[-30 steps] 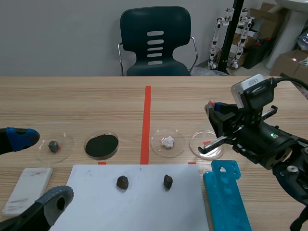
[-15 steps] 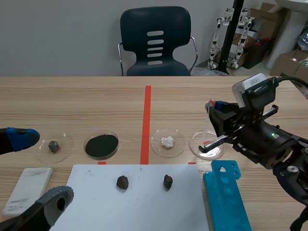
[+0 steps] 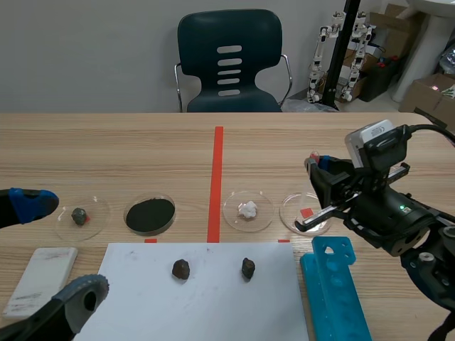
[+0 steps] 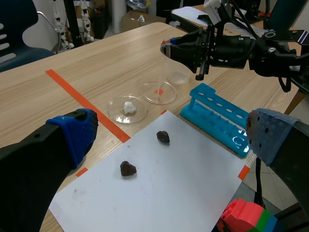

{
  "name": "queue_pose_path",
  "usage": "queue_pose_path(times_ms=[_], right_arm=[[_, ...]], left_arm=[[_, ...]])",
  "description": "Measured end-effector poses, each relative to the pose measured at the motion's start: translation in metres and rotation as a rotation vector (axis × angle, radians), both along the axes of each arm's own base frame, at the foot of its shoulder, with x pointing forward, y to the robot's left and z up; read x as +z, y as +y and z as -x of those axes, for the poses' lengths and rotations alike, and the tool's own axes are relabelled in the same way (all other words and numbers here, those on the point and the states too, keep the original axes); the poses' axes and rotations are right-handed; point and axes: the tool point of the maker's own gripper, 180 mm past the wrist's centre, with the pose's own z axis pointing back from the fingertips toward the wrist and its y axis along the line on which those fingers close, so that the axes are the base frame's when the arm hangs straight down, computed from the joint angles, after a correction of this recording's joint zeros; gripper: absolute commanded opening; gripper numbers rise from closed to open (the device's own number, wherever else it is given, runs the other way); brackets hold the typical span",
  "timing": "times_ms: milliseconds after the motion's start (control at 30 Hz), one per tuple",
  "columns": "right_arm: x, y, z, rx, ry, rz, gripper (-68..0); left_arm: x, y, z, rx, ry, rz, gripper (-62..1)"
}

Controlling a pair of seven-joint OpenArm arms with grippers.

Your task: Draw acid from the petri dish

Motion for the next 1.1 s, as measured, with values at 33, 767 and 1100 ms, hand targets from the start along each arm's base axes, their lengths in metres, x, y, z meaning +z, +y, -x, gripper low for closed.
queue_pose_path(times_ms=[33,767,1100], right_arm=[[0.0,-0.0001,-0.0005,0.0,0.001,0.001,-66.4],[0.0006,-0.0001,-0.0012,0.0,0.0,0.002,-60.9],[0.0006,-0.0001,-0.0012,0.0,-0.001,0.002,-59.9]], left_arm=[[0.0,0.0,0.0,0.0,0.0,0.0,1.4],[0.0,0.0,0.0,0.0,0.0,0.0,1.4],[0.0,0.0,0.0,0.0,0.0,0.0,1.4]])
